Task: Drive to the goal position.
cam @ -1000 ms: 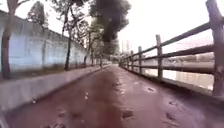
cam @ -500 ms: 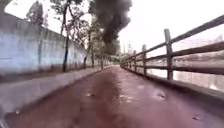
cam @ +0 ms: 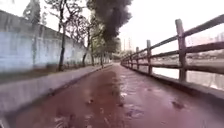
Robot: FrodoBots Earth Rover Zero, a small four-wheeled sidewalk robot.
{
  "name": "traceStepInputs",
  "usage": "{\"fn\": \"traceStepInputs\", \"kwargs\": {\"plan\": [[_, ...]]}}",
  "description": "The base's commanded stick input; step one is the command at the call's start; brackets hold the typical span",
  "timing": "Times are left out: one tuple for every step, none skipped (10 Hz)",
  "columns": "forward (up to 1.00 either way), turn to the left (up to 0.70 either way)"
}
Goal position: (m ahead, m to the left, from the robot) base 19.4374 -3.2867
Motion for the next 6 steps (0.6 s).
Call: {"fn": "traceStepInputs", "kwargs": {"plan": [[1.0, -0.03], [1.0, -0.11], [1.0, -0.16], [1.0, -0.05], [1.0, -0.02], [1.0, 0.0]]}}
